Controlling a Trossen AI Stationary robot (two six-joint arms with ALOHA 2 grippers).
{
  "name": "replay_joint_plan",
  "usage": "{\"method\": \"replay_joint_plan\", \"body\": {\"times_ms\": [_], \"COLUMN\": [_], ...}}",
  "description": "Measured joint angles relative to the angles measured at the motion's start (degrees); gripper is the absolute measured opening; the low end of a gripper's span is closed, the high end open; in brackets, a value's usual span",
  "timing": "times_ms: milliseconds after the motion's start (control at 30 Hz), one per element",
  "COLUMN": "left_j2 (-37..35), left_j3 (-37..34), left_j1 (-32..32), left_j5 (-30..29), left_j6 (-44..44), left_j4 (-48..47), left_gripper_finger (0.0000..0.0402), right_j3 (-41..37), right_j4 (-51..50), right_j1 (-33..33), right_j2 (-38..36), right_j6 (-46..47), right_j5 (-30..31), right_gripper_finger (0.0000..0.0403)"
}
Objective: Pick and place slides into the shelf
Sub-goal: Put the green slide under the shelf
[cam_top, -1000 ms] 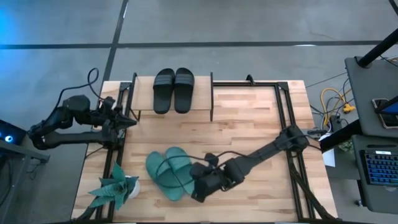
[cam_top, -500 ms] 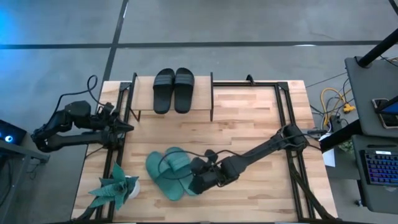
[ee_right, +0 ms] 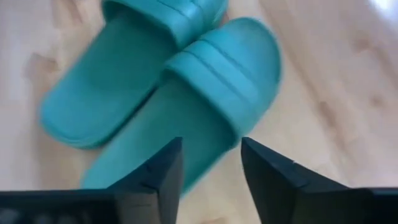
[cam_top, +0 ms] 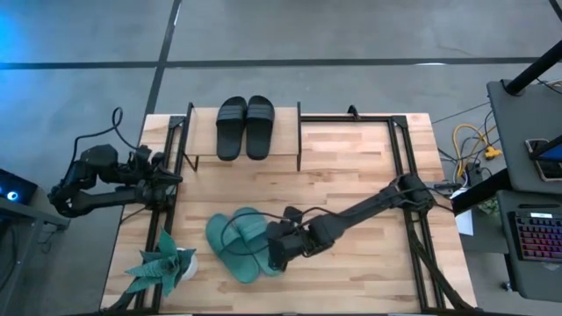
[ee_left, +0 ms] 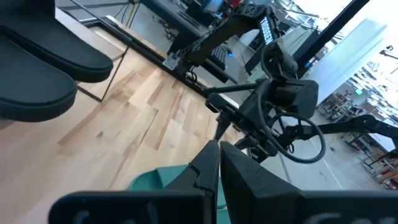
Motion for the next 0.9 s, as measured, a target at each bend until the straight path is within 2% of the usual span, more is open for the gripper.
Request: {"method": "replay_joint_plan", "body": {"times_ms": [167,367,667,900], "left_j2": [0.4,1.9,3.0,3.1], "left_j3": [0.0,0.0,0.1,0.1], "left_j1": [0.0,0.0,0.0,0.0], "left_j5": [-0.2,-0.2,-0.1,-0.2], "left_j6": [0.2,0.0,0.0,-0.4], "left_j4": [0.0,-0.1,0.0,0.0], "left_gripper_finger": [0.0000,0.0000,0.0000,0.0000], "right_j3": [-0.3,-0.4,-0.4,-0.4], "right_j4": [0.8,4.6,7.3,11.3], "right_j1": [-1.2,-2.2,-3.2,-4.0], "right_j2": [2.0,5.1,7.6,8.4], "right_j6": [-10.4,-17.8,-18.6,-18.1], "right_j5": [1.8,1.7,0.1,2.9], "right_gripper_finger": [0.0190,0.0210,0.0201,0.0166]}}
